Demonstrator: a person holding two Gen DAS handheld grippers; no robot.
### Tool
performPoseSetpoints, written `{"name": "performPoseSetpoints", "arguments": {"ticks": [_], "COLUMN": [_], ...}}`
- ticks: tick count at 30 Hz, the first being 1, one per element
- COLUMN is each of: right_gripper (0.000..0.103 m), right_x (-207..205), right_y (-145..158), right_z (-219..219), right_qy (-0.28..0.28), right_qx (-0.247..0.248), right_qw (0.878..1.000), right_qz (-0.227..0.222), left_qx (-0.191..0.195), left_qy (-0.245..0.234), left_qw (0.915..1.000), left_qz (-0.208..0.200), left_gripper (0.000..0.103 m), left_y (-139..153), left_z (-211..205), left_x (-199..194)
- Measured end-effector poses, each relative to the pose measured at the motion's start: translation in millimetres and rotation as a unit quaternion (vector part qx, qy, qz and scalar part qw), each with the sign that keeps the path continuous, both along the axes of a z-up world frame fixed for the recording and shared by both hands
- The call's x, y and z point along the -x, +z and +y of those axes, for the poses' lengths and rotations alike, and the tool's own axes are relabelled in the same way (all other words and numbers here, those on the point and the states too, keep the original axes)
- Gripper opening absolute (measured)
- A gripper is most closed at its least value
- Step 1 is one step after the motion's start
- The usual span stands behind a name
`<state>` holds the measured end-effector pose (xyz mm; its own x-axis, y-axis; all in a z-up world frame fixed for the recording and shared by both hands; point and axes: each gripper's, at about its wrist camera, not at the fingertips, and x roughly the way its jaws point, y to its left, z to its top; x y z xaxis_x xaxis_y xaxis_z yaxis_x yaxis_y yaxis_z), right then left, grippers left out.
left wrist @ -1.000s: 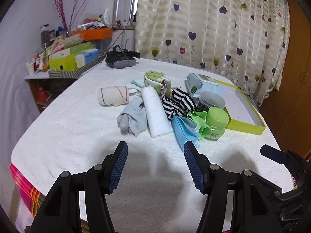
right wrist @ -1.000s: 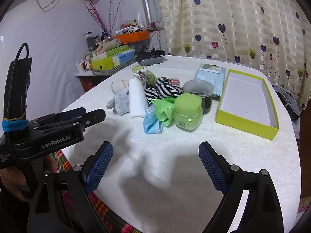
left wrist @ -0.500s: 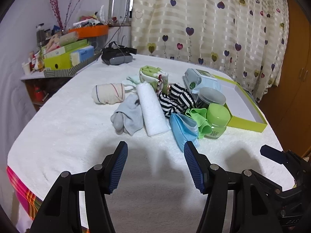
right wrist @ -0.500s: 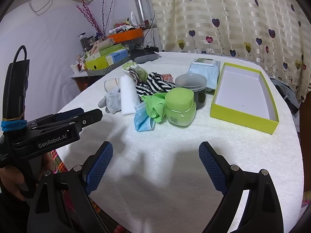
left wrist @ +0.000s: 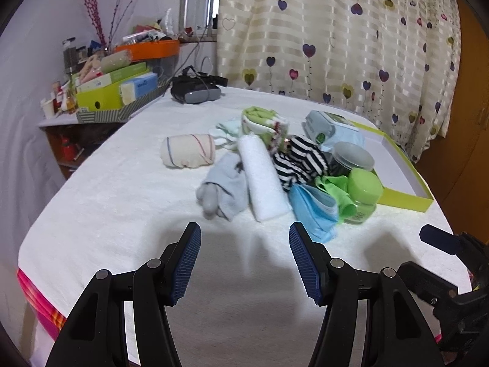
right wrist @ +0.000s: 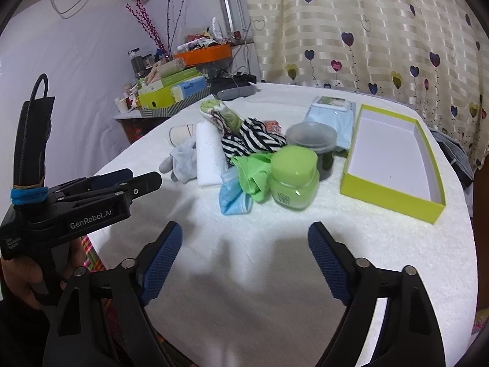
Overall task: Organize soft objects
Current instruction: 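Move both tools forward toward the pile of soft items, then grasp the grey sock with the left tool while the right tool grasps the blue face mask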
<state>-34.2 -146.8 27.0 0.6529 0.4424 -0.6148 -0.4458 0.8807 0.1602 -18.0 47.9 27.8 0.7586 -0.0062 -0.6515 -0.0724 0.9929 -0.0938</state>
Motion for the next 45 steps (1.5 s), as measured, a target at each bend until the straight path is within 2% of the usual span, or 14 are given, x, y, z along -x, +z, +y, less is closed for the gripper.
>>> {"name": "performPoseSetpoints", "arguments": {"ticks": [5,7,16,28,30,32,40,42,43,45], "right_gripper": [0.066,0.064,0.064,0.064,0.056,0.037,0.025,0.024,0.024,0.023], "right_x": [-12.5,-20.8,-45.3,-68.6,-71.7,-75.1,-78.5,-77.2,-77.0,-75.4], "right_y": [1.3,-2.5,-21.5,-31.0,-33.1,-36.5,-39.4,-39.2,-39.2,-38.8], "right_z": [19.0,27.5,47.1,63.8,65.9,68.3,67.1,65.0,64.3,62.1], "right_qy": [0.017,0.022,0.014,-0.007,-0.009,-0.008,-0.005,-0.003,-0.003,-0.002], "right_qx": [0.0,0.004,0.013,0.034,0.036,0.04,0.043,0.04,0.038,0.034], "right_qw": [1.0,1.0,0.999,0.998,0.997,0.997,0.997,0.997,0.997,0.997], "right_qz": [0.002,0.01,0.043,0.059,0.062,0.067,0.069,0.069,0.069,0.069], "left_qx": [0.008,0.011,0.019,0.034,0.033,0.032,0.03,0.034,0.035,0.026], "left_qy": [0.005,0.002,-0.006,-0.051,-0.062,-0.069,-0.072,-0.077,-0.08,-0.079], "left_qw": [0.9999,0.9999,0.9997,0.9978,0.9971,0.9966,0.9959,0.9951,0.9946,0.9949], "left_qz": [0.005,0.006,0.015,0.025,0.029,0.032,0.046,0.052,0.057,0.056], "left_gripper": [0.06,0.06,0.06,0.06,0.06,0.06,0.06,0.051,0.041,0.037], "left_y": [-4.4,-6.0,-14.8,-24.4,-26.4,-28.9,-40.8,-43.5,-44.9,-45.4], "left_z": [20.6,27.5,49.6,52.5,50.4,48.6,45.2,43.7,43.4,40.8], "left_x": [-11.1,-16.0,-45.2,-76.7,-82.6,-86.6,-101.9,-104.7,-105.7,-104.6]}}
